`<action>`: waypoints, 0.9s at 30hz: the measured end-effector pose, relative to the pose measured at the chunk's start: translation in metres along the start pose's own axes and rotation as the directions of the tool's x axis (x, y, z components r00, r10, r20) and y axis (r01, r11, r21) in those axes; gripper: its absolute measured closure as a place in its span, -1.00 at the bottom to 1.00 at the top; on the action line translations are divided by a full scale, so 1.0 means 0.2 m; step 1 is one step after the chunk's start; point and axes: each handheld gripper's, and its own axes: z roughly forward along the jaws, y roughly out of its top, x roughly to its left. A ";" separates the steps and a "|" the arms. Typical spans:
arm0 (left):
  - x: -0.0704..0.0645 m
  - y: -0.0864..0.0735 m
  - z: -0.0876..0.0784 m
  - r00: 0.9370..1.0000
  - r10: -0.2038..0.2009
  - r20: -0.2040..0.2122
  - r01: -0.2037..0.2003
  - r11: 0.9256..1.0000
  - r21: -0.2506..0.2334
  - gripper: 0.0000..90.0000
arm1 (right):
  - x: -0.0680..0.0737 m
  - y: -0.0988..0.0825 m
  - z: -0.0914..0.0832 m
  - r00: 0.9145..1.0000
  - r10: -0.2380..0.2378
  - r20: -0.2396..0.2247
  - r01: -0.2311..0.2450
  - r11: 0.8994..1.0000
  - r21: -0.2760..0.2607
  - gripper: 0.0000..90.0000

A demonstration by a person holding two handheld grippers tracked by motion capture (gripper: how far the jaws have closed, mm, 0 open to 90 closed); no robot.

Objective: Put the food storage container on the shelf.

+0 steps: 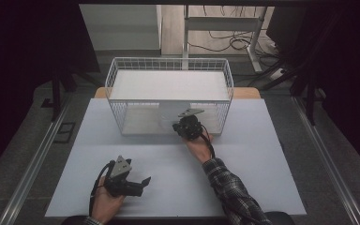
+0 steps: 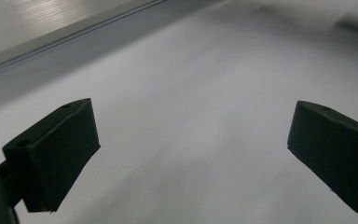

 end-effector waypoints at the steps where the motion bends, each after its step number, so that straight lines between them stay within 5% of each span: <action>1: 0.00 0.00 0.00 1.000 -0.001 0.000 0.001 1.000 0.000 -0.97 | 0.00 0.00 0.00 1.000 -0.001 0.000 0.001 1.000 0.001 0.97; 14: 0.01 0.00 0.00 1.000 -0.011 0.007 0.011 1.000 -0.003 -0.97 | 0.02 -0.01 -0.06 1.000 -0.007 -0.004 0.006 1.000 -0.016 0.54; 27: 0.01 -0.01 0.00 1.000 -0.023 0.012 0.023 1.000 -0.006 -0.97 | 0.03 -0.05 -0.17 0.999 -0.002 -0.041 0.001 1.000 -0.027 -0.21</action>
